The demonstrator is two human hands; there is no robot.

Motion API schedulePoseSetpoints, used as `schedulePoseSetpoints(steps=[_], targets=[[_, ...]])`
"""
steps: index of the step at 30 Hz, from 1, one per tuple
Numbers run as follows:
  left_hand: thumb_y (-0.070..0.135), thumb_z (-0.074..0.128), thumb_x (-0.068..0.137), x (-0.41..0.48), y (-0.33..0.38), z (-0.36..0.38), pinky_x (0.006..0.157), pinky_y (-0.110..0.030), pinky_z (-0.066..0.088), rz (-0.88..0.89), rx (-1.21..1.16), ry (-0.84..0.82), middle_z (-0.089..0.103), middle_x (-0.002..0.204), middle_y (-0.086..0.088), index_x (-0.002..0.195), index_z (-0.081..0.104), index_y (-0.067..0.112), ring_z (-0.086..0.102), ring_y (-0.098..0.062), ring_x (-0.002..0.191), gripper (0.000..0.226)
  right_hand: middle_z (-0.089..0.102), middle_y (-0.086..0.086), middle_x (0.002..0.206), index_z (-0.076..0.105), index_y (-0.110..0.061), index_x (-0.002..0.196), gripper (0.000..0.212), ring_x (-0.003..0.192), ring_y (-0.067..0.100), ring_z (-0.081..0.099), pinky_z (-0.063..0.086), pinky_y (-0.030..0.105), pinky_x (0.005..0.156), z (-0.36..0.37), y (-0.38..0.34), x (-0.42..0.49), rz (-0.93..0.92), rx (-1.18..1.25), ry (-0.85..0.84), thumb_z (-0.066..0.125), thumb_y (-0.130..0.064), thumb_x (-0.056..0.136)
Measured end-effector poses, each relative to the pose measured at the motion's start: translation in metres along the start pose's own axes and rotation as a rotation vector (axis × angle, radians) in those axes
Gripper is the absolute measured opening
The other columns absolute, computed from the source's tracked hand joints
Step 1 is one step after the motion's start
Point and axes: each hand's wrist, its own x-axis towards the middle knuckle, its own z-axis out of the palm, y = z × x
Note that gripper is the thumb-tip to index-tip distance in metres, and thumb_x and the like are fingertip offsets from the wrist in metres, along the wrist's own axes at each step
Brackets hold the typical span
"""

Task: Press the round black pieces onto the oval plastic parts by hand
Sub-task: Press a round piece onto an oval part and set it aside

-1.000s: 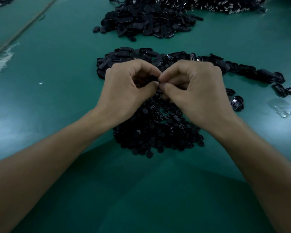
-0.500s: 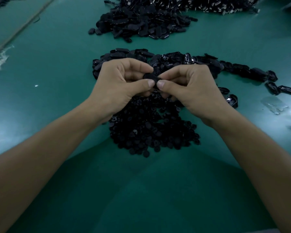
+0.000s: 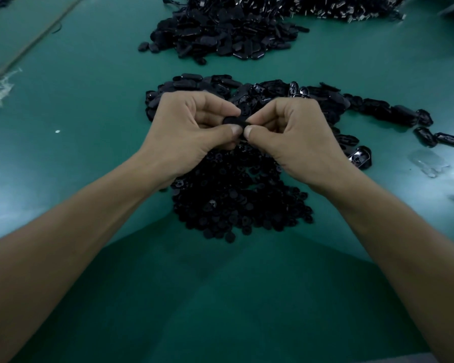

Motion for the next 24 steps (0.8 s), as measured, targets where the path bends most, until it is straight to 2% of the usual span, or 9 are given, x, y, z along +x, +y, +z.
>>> schedulePoseSetpoints(steps=[8, 12, 14, 16, 18, 20, 22, 24], targets=[[0.000, 0.080, 0.080, 0.001, -0.002, -0.004, 0.066, -0.031, 0.062, 0.034, 0.044, -0.011, 0.075, 0.072, -0.005, 0.089, 0.072, 0.015, 0.074, -0.020, 0.064, 0.019, 0.068, -0.009, 0.067, 0.070, -0.022, 0.082, 0.008, 0.061, 0.003, 0.061, 0.048, 0.020, 0.061, 0.001, -0.004, -0.003, -0.002, 0.051, -0.019, 0.075, -0.019, 0.086], [0.002, 0.080, 0.080, 0.005, -0.003, -0.010, 0.067, -0.031, 0.063, 0.040, 0.072, 0.005, 0.074, 0.070, -0.004, 0.089, 0.071, 0.016, 0.074, -0.023, 0.065, 0.019, 0.074, -0.004, 0.073, 0.074, -0.021, 0.092, 0.006, 0.066, 0.008, 0.070, 0.052, 0.017, 0.061, -0.006, -0.003, 0.003, -0.011, 0.047, -0.030, 0.071, -0.015, 0.092], [0.000, 0.078, 0.082, 0.011, -0.007, -0.018, 0.067, -0.031, 0.062, 0.004, 0.057, 0.124, 0.074, 0.068, -0.002, 0.089, 0.070, 0.014, 0.074, -0.022, 0.065, 0.018, 0.074, -0.012, 0.079, 0.074, -0.022, 0.102, 0.013, 0.072, 0.001, 0.070, 0.054, 0.014, 0.069, -0.017, 0.004, 0.012, -0.039, -0.093, 0.093, 0.064, -0.016, 0.096], [0.000, 0.077, 0.084, 0.018, -0.013, -0.030, 0.068, -0.026, 0.061, -0.045, 0.005, 0.267, 0.073, 0.070, -0.002, 0.090, 0.069, 0.012, 0.074, -0.019, 0.067, 0.016, 0.073, -0.012, 0.095, 0.073, -0.021, 0.114, 0.023, 0.088, 0.000, 0.068, 0.050, 0.013, 0.088, -0.032, 0.015, 0.018, -0.043, -0.361, 0.201, 0.059, -0.015, 0.097], [0.000, 0.074, 0.086, 0.024, -0.022, -0.041, 0.073, -0.025, 0.060, -0.068, -0.020, 0.370, 0.073, 0.078, -0.003, 0.092, 0.069, 0.013, 0.075, -0.016, 0.073, 0.015, 0.073, 0.001, 0.113, 0.072, -0.019, 0.120, 0.029, 0.104, 0.017, 0.066, 0.042, 0.019, 0.096, -0.045, 0.028, 0.021, -0.002, -0.570, 0.193, 0.057, -0.013, 0.096], [0.000, 0.072, 0.087, 0.028, -0.032, -0.048, 0.079, -0.027, 0.060, -0.070, 0.016, 0.430, 0.072, 0.085, -0.002, 0.094, 0.068, 0.016, 0.076, -0.017, 0.079, 0.018, 0.070, 0.006, 0.123, 0.071, -0.019, 0.123, 0.030, 0.116, 0.027, 0.062, 0.042, 0.028, 0.103, -0.052, 0.037, 0.022, 0.029, -0.660, 0.113, 0.057, -0.017, 0.096], [0.003, 0.072, 0.086, 0.030, -0.042, -0.052, 0.082, -0.029, 0.060, -0.067, 0.084, 0.448, 0.072, 0.093, -0.003, 0.100, 0.068, 0.018, 0.076, -0.016, 0.083, 0.020, 0.068, 0.005, 0.129, 0.069, -0.023, 0.126, 0.032, 0.124, 0.030, 0.057, 0.043, 0.044, 0.108, -0.051, 0.038, 0.022, 0.065, -0.677, 0.058, 0.055, -0.023, 0.097], [0.008, 0.074, 0.084, 0.030, -0.050, -0.055, 0.081, -0.029, 0.061, -0.072, 0.148, 0.462, 0.072, 0.100, -0.004, 0.106, 0.069, 0.017, 0.077, -0.015, 0.082, 0.025, 0.069, 0.003, 0.127, 0.069, -0.026, 0.125, 0.032, 0.123, 0.030, 0.057, 0.042, 0.050, 0.108, -0.049, 0.036, 0.023, 0.080, -0.680, 0.075, 0.056, -0.028, 0.095]])
